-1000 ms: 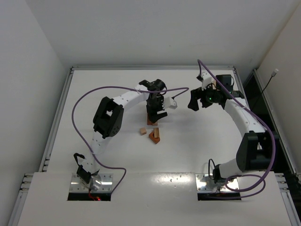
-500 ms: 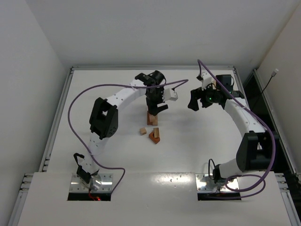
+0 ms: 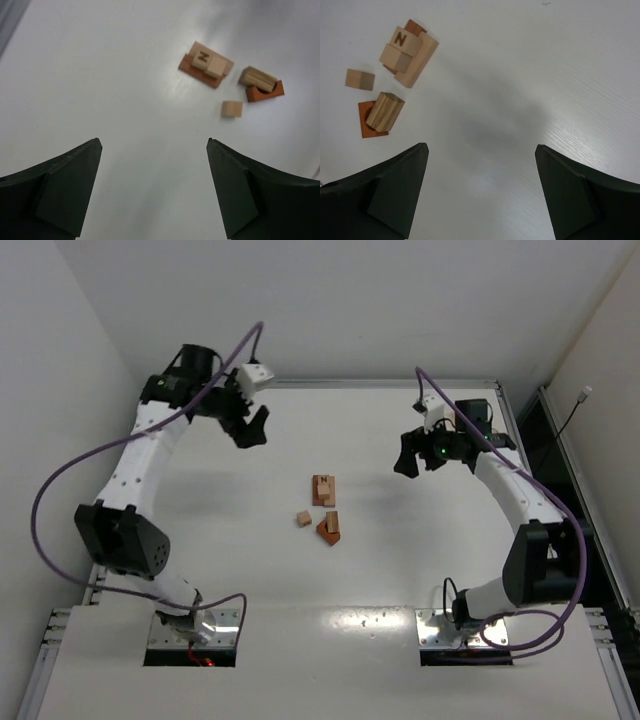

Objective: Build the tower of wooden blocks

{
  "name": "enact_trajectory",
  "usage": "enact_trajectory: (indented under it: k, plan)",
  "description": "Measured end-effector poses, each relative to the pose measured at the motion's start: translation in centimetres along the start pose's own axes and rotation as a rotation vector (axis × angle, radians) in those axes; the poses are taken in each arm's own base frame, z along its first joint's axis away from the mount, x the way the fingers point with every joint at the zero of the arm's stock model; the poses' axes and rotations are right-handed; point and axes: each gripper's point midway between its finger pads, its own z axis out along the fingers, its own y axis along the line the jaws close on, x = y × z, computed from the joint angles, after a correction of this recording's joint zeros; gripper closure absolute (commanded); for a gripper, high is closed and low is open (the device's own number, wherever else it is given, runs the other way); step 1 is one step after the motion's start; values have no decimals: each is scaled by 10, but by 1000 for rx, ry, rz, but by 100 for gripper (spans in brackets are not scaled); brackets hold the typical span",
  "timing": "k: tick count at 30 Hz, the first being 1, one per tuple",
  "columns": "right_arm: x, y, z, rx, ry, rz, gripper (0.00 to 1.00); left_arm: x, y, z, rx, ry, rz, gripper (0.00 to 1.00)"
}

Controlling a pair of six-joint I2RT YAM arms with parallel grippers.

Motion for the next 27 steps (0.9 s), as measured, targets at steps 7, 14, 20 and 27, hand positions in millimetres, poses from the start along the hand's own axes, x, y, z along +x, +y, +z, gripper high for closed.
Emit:
enact_trajectory:
  k: [7,14,20,27]
  plan:
    - [4,102,29,-210,65,-230,17,119,-46,-16,193,27,-459,0]
    - [54,216,62,-407,236,-478,32,167,-9,-63,136,-181,-854,0]
    - [86,243,78,-364,328,-560,41,191,20,-110,-1,-362,-1012,0]
    - [111,237,105,-235,425,-530,53,206,15,-126,-13,-407,-1094,0]
